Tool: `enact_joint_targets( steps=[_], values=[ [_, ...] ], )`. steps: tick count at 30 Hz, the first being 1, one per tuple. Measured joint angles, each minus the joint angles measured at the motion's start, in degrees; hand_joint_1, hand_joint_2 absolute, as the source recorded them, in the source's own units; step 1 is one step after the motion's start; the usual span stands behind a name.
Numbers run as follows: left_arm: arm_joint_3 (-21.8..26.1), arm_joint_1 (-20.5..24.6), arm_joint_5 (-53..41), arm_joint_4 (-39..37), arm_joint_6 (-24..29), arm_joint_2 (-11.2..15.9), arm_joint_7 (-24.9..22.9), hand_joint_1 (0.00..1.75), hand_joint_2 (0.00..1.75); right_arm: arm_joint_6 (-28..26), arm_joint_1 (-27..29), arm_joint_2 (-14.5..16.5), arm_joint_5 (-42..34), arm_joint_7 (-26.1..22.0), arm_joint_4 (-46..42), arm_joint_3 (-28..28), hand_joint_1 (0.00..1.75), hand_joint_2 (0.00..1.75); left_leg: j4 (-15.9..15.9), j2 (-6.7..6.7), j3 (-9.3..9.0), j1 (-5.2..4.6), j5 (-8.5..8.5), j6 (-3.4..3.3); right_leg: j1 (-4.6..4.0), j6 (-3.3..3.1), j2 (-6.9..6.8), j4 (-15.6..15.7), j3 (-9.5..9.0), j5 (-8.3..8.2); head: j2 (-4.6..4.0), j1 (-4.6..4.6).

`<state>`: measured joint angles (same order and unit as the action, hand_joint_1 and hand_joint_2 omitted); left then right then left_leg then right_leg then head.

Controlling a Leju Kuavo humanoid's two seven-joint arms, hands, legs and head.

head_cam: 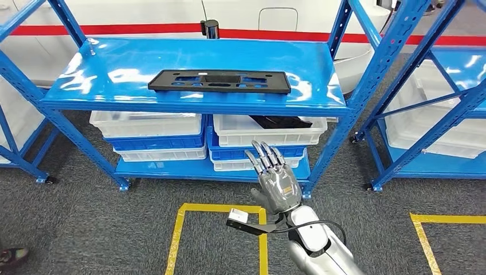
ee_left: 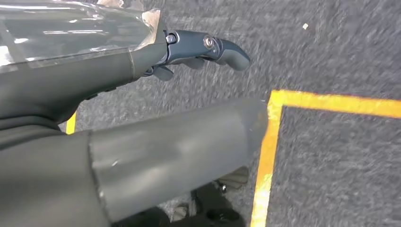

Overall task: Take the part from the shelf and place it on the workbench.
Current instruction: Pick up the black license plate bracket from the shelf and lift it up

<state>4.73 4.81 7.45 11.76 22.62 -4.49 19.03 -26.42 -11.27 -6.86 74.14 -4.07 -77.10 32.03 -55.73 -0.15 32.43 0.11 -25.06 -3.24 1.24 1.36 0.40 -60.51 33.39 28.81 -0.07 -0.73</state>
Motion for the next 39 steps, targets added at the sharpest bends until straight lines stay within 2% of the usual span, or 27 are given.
enact_joint_targets(
  steps=[2,3,4,5,6,7,8,10,11,14,16,18,19,20,21,23,24,25,28,30,31,33,34,35,36,37,39],
  values=[
    [-0.02,0.06,-0.13,0.0,0.0,-0.03,-0.05,0.0,0.0,0.0,0.15,-0.06,0.11,0.01,-0.02,-0.15,0.0,1.75,0.26,0.04,-0.34,-0.15,-0.07,-0.46,0.02,-0.5,-0.06,-7.56,4.04,2.83,0.01,0.08],
    [-0.03,0.08,-0.15,0.0,0.0,-0.03,-0.12,0.0,0.0,0.0,0.29,-0.08,0.17,0.02,-0.02,-0.18,0.0,1.75,0.23,0.01,-0.42,-0.26,-0.18,-0.56,0.04,-0.54,-0.06,-11.05,6.1,3.84,0.01,0.09],
    [-0.04,0.08,-0.17,0.0,0.0,-0.05,-0.2,0.0,0.0,0.0,0.44,-0.09,0.19,0.03,-0.02,-0.2,0.0,1.75,0.2,-0.04,-0.54,-0.34,-0.31,-0.62,0.04,-0.33,-0.06,-12.78,7.33,3.99,0.01,0.09],
    [-0.08,0.07,-0.19,0.0,0.0,-0.08,-0.28,0.0,0.0,0.0,0.52,-0.11,0.22,0.07,-0.02,-0.24,0.0,1.75,0.15,-0.11,-0.7,-0.4,-0.46,-0.61,0.03,0.06,-0.07,-12.28,7.43,3.22,0.01,0.09],
    [-0.14,0.07,-0.19,0.0,-0.01,-0.12,-0.34,0.0,0.0,0.0,0.54,-0.13,0.23,0.1,-0.03,-0.28,0.0,1.75,0.04,-0.2,-0.92,-0.45,-0.68,-0.51,0.03,0.54,-0.08,-9.54,6.35,1.67,0.01,0.09],
    [-0.22,0.07,-0.2,0.0,-0.01,-0.16,-0.37,0.0,0.0,0.0,0.53,-0.14,0.24,0.12,-0.04,-0.33,0.0,1.75,-0.21,-0.27,-1.13,-0.49,-1.01,-0.34,0.04,0.94,-0.13,-5.25,4.41,-0.26,0.01,0.1],
    [-0.3,0.08,-0.2,0.0,-0.01,-0.19,-0.4,0.0,0.0,0.0,0.51,-0.13,0.25,0.14,-0.05,-0.38,0.0,1.75,-0.57,-0.33,-1.24,-0.64,-1.49,-0.06,-0.07,0.99,-0.18,-1.4,2.44,-1.77,0.01,0.1],
    [-0.39,0.1,-0.2,0.0,0.0,-0.2,-0.45,0.0,0.0,0.0,0.45,-0.02,0.27,0.15,-0.12,-0.47,0.0,1.75,-1.19,-0.34,-1.31,-0.85,-2.3,0.47,-0.28,0.32,-0.24,2.89,0.14,-3.16,0.01,0.05],
    [-0.4,0.11,-0.19,0.0,0.01,-0.2,-0.48,0.0,0.0,0.0,0.45,0.04,0.28,0.16,-0.15,-0.52,0.0,1.75,-1.31,-0.33,-1.3,-0.89,-2.54,0.7,-0.46,-0.22,-0.21,2.99,-0.03,-3.06,0.01,0.02],
    [-0.4,0.14,-0.2,0.0,0.12,-0.13,-0.48,0.0,0.0,0.0,0.44,0.15,0.31,0.23,-0.21,-0.65,0.0,1.75,-2.63,-0.26,-0.99,-0.53,-3.57,1.49,0.02,-1.3,-0.08,3.23,-0.36,-2.97,0.0,-0.07],
    [-0.4,0.14,-0.2,0.0,0.2,-0.12,-0.48,0.0,0.0,0.0,0.44,0.25,0.37,0.25,-0.23,-0.69,0.0,1.75,-7.8,-0.17,1.47,-0.15,-6.27,2.33,0.34,-1.81,-0.07,3.31,-0.71,-2.79,-0.01,-0.22],
    [-0.41,0.09,-0.19,-0.01,0.22,-0.16,-0.48,0.0,0.0,0.0,0.49,0.28,0.39,0.25,-0.23,-0.7,0.0,1.75,-15.74,-0.08,6.05,0.34,-9.33,2.98,0.34,-2.07,-0.09,3.3,-0.81,-2.57,0.0,-0.31],
    [-0.41,0.06,-0.19,-0.01,0.22,-0.16,-0.48,0.0,0.0,0.0,0.52,0.28,0.39,0.24,-0.23,-0.71,0.0,1.75,-18.29,-0.05,7.87,0.55,-9.65,3.17,0.34,-2.11,-0.07,3.29,-0.88,-2.46,0.01,-0.31],
    [-0.41,0.03,-0.19,-0.02,0.22,-0.17,-0.49,0.0,0.0,0.0,0.53,0.28,0.37,0.22,-0.22,-0.72,0.0,1.75,-18.44,-0.03,8.53,0.72,-8.66,3.25,0.36,-2.08,-0.02,3.29,-1.03,-2.33,0.01,-0.31],
    [-0.4,0.03,-0.19,-0.02,0.22,-0.17,-0.49,0.0,0.0,0.0,0.51,0.28,0.34,0.17,-0.22,-0.73,0.0,1.75,-16.16,-0.02,7.93,0.84,-6.57,3.22,0.38,-1.99,0.04,3.29,-1.27,-2.17,0.01,-0.31],
    [-0.4,0.04,-0.19,-0.02,0.22,-0.14,-0.49,0.0,0.0,0.0,0.38,0.32,0.26,0.04,-0.22,-0.73,0.0,1.75,-7.73,-0.02,4.45,0.86,-1.77,2.79,0.4,-1.7,0.16,3.34,-1.85,-1.8,0.01,-0.3],
    [-0.4,0.06,-0.19,-0.02,0.23,-0.1,-0.48,0.0,0.0,0.0,0.25,0.33,0.19,-0.02,-0.22,-0.73,0.0,1.75,-4.42,-0.02,3.03,0.72,-0.42,2.5,0.28,-1.47,0.2,3.37,-2.0,-1.62,0.01,-0.28],
    [-0.41,0.08,-0.19,-0.02,0.24,-0.08,-0.49,0.0,0.0,0.0,0.13,0.35,0.14,-0.05,-0.22,-0.74,0.0,1.75,-2.49,-0.03,2.23,0.51,0.12,2.2,0.19,-1.2,0.21,3.4,-2.04,-1.46,0.01,-0.27],
    [-0.41,0.11,-0.19,-0.02,0.24,-0.08,-0.5,0.0,0.0,0.0,-0.19,0.48,0.08,-0.18,-0.23,-0.76,0.0,1.75,-1.34,-0.06,1.68,0.16,0.02,1.24,0.08,-0.09,0.15,3.83,-2.2,-1.21,0.01,-0.25],
    [-0.4,0.12,-0.2,-0.01,0.24,-0.15,-0.49,0.0,0.0,0.0,-0.73,0.52,0.04,-0.25,-0.22,-0.89,0.0,1.75,-0.09,-0.04,0.59,0.31,0.44,0.47,-0.08,0.11,0.04,1.84,-1.48,-0.15,0.01,-0.1],
    [-0.4,0.14,-0.2,0.0,0.24,-0.17,-0.49,0.0,0.0,0.01,-1.05,0.51,0.02,-0.3,-0.17,-0.96,0.0,1.75,0.38,0.0,0.1,0.36,0.56,0.18,-0.14,-0.12,-0.02,-1.09,-0.03,1.06,0.01,0.0],
    [-0.4,0.19,-0.23,0.0,0.27,-0.22,-0.5,0.0,0.0,0.04,-1.51,0.48,-0.07,-0.49,0.04,-1.02,0.0,1.75,0.48,-0.01,-0.23,0.07,0.35,-0.17,-0.14,-0.65,-0.05,-9.27,4.49,3.91,0.01,0.09],
    [-0.4,0.18,-0.25,-0.01,0.31,-0.26,-0.51,0.0,0.0,0.06,-1.61,0.48,-0.11,-0.61,0.2,-1.02,0.0,1.75,0.46,-0.07,-0.36,-0.06,0.18,-0.26,-0.13,-0.62,-0.06,-12.15,6.39,4.57,0.01,0.12],
    [-0.4,0.15,-0.27,-0.01,0.36,-0.31,-0.52,0.0,0.0,0.07,-1.72,0.47,-0.17,-0.72,0.37,-1.02,0.0,1.75,0.43,-0.18,-0.53,-0.18,-0.01,-0.29,-0.14,-0.36,-0.06,-12.97,7.29,4.27,0.01,0.14],
    [-0.39,0.12,-0.28,-0.02,0.42,-0.36,-0.54,0.0,0.0,0.07,-1.93,0.46,-0.22,-0.82,0.53,-1.02,0.0,1.75,0.38,-0.29,-0.8,-0.29,-0.22,-0.25,-0.16,0.03,-0.06,-11.29,6.89,2.96,0.01,0.16],
    [-0.39,0.09,-0.31,-0.02,0.46,-0.41,-0.54,0.0,0.0,0.08,-2.24,0.47,-0.26,-0.9,0.68,-1.01,0.0,1.75,0.3,-0.38,-1.13,-0.39,-0.5,-0.16,-0.18,0.42,-0.08,-7.44,5.34,0.95,0.01,0.19],
    [-0.4,0.11,-0.41,-0.02,0.51,-0.51,-0.54,0.0,0.0,0.19,-3.11,0.53,-0.33,-1.01,0.93,-0.95,0.0,1.75,-0.11,-0.46,-1.59,-0.68,-1.32,0.23,-0.28,0.47,-0.18,0.64,1.69,-2.64,0.01,0.2]
  ],
)
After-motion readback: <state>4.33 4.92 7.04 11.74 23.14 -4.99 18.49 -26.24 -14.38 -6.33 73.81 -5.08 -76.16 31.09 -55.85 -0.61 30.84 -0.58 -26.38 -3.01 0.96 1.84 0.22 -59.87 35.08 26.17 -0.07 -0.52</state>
